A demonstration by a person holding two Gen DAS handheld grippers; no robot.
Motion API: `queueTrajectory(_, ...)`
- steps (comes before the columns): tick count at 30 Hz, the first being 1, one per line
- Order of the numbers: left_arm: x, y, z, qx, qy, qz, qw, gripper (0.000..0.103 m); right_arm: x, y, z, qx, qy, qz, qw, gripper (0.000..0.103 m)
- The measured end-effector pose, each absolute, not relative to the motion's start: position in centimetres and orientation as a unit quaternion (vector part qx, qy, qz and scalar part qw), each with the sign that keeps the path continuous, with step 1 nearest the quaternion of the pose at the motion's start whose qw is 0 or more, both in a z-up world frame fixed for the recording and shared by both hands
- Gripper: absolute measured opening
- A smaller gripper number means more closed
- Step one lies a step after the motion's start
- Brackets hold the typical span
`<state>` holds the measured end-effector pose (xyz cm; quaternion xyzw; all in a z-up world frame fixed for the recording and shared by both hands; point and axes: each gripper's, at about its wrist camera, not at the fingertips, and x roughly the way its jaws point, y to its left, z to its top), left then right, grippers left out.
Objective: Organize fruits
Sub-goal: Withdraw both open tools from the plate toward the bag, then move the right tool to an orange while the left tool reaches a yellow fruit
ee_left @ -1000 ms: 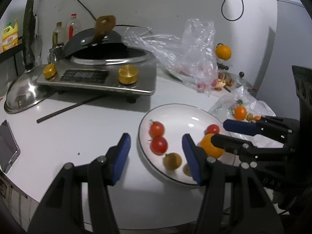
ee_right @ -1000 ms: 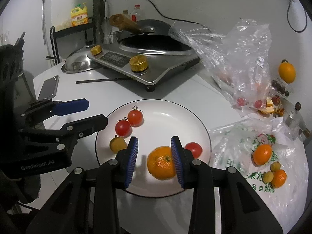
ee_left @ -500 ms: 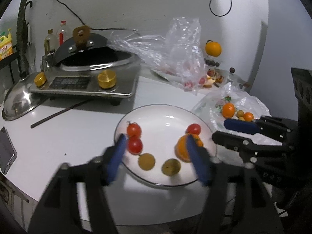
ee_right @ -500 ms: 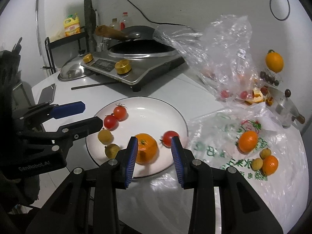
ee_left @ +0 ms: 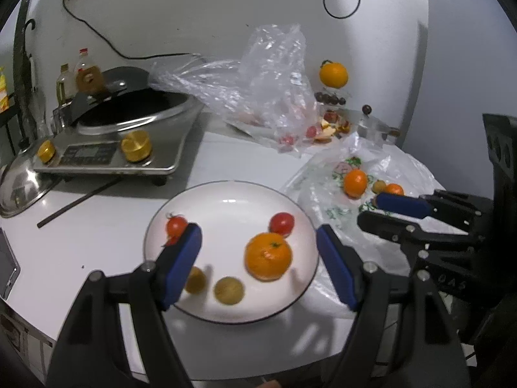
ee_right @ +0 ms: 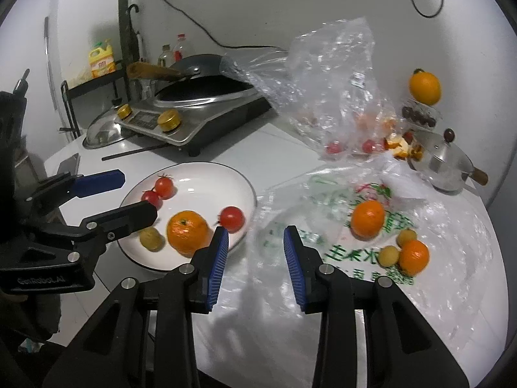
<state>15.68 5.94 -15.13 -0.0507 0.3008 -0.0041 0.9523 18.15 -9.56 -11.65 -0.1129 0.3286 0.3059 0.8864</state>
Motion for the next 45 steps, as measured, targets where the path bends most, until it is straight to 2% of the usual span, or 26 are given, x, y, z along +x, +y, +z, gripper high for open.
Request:
queueTrajectory(38, 22.2, -5.2, -15.6, 0.018, 0.342, -0.059, 0.938, 0.075, 23.8, -23.3, -13.9, -0.043, 0.347, 0.223, 0.91, 0.039)
queueTrajectory(39, 22.5, -5.4, -15.6, 0.019, 0.342, -0.061, 0.937, 0.075, 24.0, -23.4, -14.0, -0.043, 0.349, 0.222, 0.91, 0.039)
queueTrajectory(41, 22.8, -5.8, -15.7, 0.02, 0.343, -0.066, 0.937, 0.075, 24.6, -23.7, -14.1, -0.039, 0.351, 0.22, 0.909, 0.048)
queueTrajectory(45, 23.9, -6.7, -15.9, 0.028, 0.345, -0.078, 0.935, 0.075, 26.0, -24.2, -14.5, -0.029, 0.357, 0.222, 0.907, 0.051)
